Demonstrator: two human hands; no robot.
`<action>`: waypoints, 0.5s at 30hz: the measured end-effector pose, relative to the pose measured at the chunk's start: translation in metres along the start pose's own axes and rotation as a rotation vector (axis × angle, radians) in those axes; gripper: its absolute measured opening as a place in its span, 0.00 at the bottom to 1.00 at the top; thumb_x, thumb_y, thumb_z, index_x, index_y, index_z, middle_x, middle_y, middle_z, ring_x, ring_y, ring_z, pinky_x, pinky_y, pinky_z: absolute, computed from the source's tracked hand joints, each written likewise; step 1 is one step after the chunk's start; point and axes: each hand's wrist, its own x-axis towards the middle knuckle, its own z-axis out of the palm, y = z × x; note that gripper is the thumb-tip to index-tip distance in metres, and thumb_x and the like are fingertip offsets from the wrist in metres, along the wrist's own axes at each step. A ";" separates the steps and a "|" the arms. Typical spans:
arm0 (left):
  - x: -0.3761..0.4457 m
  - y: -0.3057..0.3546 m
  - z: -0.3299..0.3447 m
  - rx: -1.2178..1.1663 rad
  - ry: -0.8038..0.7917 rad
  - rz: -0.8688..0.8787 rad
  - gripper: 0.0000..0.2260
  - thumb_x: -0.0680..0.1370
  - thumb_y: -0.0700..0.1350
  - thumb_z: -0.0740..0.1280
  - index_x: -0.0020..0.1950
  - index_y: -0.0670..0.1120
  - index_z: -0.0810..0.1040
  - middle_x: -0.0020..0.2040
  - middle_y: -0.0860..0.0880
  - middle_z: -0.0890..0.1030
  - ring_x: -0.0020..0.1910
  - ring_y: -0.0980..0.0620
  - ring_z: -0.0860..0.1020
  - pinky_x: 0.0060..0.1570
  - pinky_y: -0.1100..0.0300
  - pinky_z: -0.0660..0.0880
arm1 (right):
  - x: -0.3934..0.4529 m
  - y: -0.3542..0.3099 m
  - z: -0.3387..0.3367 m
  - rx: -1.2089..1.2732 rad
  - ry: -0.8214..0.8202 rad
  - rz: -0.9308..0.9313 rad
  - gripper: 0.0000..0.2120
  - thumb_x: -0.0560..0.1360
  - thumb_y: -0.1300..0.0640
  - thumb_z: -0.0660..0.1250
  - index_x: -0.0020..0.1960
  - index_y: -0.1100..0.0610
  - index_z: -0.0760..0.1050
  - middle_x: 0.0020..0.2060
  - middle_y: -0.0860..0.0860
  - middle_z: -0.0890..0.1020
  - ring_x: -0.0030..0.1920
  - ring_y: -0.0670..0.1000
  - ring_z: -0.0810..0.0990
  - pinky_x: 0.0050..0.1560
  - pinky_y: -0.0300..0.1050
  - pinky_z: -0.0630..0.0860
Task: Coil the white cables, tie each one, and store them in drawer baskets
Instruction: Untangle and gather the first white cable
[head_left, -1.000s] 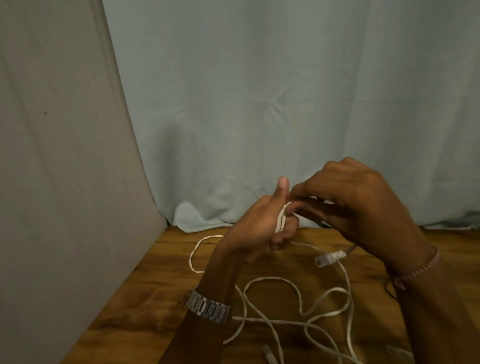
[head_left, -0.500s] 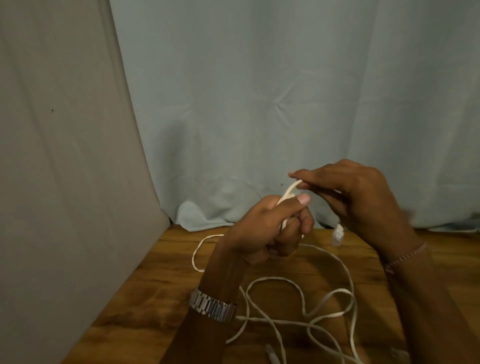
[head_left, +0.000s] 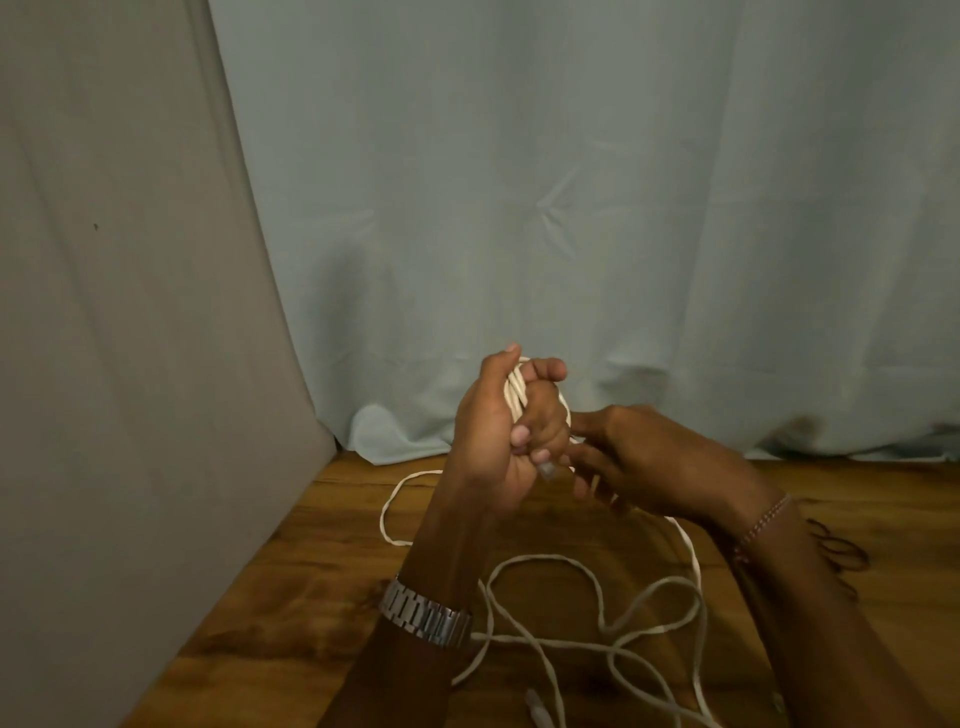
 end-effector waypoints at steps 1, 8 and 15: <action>0.001 0.000 0.001 0.006 0.051 0.022 0.21 0.85 0.49 0.50 0.43 0.38 0.73 0.17 0.52 0.61 0.14 0.57 0.59 0.18 0.68 0.58 | -0.002 -0.001 0.000 -0.077 -0.013 0.015 0.06 0.84 0.53 0.62 0.54 0.47 0.78 0.39 0.48 0.86 0.36 0.48 0.84 0.47 0.50 0.83; 0.003 0.006 -0.007 0.090 0.209 0.151 0.21 0.86 0.48 0.49 0.43 0.38 0.73 0.18 0.51 0.62 0.16 0.57 0.59 0.19 0.66 0.59 | -0.012 -0.019 0.006 -0.387 0.039 -0.011 0.17 0.84 0.50 0.59 0.72 0.44 0.70 0.49 0.51 0.82 0.45 0.52 0.79 0.50 0.52 0.80; 0.003 0.009 -0.007 0.178 0.304 0.193 0.18 0.87 0.46 0.51 0.48 0.37 0.75 0.21 0.49 0.65 0.18 0.56 0.61 0.22 0.63 0.64 | -0.012 -0.034 0.006 -0.525 0.308 -0.060 0.14 0.81 0.42 0.61 0.54 0.47 0.82 0.45 0.49 0.85 0.44 0.52 0.81 0.44 0.48 0.78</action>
